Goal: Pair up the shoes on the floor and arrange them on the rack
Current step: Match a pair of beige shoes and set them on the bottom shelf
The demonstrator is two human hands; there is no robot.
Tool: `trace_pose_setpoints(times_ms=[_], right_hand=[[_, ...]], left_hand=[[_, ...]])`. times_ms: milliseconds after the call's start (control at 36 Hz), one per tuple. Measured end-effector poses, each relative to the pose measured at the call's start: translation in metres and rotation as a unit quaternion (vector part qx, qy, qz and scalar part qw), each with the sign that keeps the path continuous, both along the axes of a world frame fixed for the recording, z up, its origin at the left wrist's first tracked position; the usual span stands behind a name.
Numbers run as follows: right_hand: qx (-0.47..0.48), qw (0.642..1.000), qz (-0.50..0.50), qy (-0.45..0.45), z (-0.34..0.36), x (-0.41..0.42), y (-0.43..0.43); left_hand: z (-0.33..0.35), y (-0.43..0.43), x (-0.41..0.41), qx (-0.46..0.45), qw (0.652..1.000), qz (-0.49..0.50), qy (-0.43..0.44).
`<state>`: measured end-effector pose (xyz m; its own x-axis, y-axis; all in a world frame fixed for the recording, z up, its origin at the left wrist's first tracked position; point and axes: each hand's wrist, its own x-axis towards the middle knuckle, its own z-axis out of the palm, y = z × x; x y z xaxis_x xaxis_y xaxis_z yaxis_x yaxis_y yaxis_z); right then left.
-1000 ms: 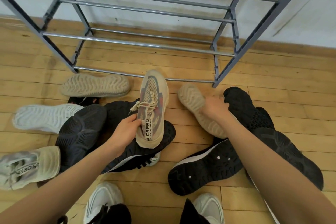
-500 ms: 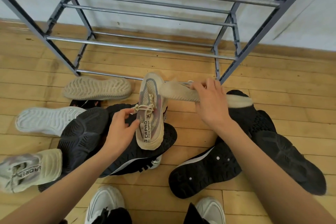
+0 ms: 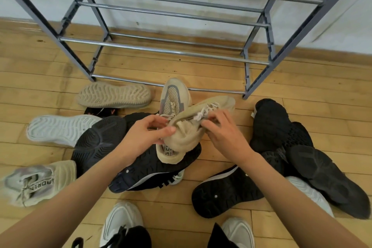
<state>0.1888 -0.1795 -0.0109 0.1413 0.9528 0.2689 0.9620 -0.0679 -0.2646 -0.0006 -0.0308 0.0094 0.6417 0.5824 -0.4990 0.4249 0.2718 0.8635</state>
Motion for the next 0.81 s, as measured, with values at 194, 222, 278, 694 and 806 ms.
trace_pose_setpoints(times_ms=[194,222,278,694,806], right_hand=[[0.003,0.997,-0.035,0.075,-0.008,-0.009,-0.012],[0.012,0.996,-0.038,0.084,-0.008,-0.009,-0.011],[0.031,0.994,-0.042,0.097,-0.006,-0.008,-0.01],[-0.069,0.689,-0.277,0.667,0.02,0.003,0.021],[-0.049,0.679,-0.305,0.666,0.013,0.015,0.012]], left_hand=[[0.0,-0.014,0.011,0.06,0.991,-0.074,0.09],[0.0,-0.014,0.011,0.046,0.993,-0.068,0.085],[0.0,-0.014,0.009,0.018,0.996,-0.058,0.071],[0.002,-0.033,0.034,0.032,0.999,-0.021,0.013],[-0.004,-0.036,0.046,0.16,0.978,-0.118,0.061]])
